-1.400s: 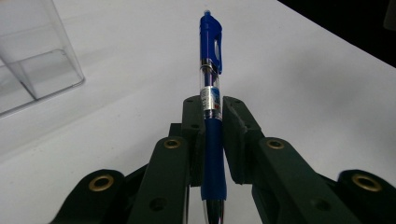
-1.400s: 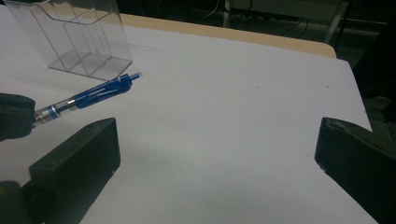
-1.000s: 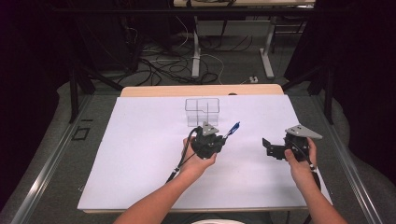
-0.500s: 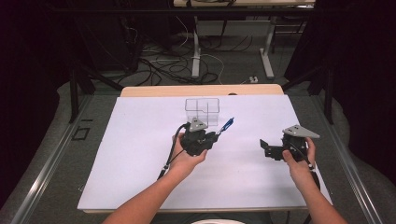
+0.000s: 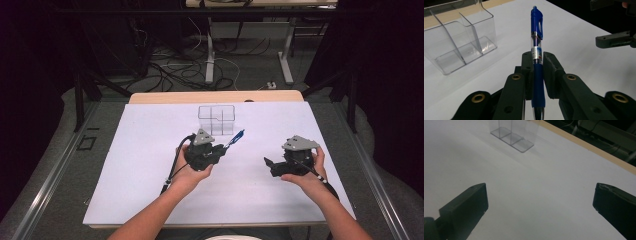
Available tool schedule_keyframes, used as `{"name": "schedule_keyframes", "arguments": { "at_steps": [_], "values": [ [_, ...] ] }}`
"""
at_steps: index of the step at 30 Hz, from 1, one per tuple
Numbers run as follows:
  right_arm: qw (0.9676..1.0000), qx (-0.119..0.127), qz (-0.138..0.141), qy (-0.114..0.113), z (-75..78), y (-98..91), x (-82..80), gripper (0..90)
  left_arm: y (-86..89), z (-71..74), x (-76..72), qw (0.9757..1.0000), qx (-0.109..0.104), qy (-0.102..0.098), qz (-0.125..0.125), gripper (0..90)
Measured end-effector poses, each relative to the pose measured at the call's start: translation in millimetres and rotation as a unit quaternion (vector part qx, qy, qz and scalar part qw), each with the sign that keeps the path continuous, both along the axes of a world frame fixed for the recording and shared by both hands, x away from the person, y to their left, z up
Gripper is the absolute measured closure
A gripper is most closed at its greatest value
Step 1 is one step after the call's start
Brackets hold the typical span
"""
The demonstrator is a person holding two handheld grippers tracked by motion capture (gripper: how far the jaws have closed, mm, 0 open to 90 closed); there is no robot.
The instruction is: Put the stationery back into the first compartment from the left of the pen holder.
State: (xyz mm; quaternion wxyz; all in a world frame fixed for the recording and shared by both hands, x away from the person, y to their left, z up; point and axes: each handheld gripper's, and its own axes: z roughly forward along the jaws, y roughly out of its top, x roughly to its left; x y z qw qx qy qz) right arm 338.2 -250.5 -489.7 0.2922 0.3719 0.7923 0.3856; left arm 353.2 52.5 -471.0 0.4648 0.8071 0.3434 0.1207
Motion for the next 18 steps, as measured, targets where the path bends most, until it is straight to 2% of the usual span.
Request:
{"name": "schedule_keyframes", "arguments": {
  "at_steps": [4, 9, 11, 13, 15, 18],
  "values": [
    [0.9981, -0.043, 0.037, -0.023, 3.5, 13.6, 1.4, 3.1, 7.7, -1.1, -0.8, 1.0000, -0.001, 0.009, 0.000, 80.1],
    [0.9918, -0.094, 0.074, -0.046, 2.6, 32.5, 2.4, 10.2, 16.9, -5.7, 0.1, 0.9998, -0.002, 0.020, 0.007, 80.1],
    [0.9877, -0.116, 0.086, -0.060, 1.3, 41.0, 2.9, 14.8, 20.4, -7.1, 1.1, 0.9997, -0.005, 0.024, 0.010, 80.1],
    [0.9835, -0.136, 0.097, -0.070, -0.4, 48.9, 4.2, 15.5, 23.0, -8.2, 2.1, 0.9995, -0.008, 0.029, 0.012, 80.1],
    [0.9791, -0.153, 0.108, -0.080, -1.8, 55.9, 5.7, 18.2, 24.5, -9.0, 2.6, 0.9995, -0.007, 0.026, 0.014, 80.1],
    [0.9676, -0.187, 0.132, -0.106, -2.0, 64.9, 7.7, 23.6, 25.5, -9.6, 2.9, 0.9995, -0.006, 0.028, 0.014, 80.1]
  ]
}}
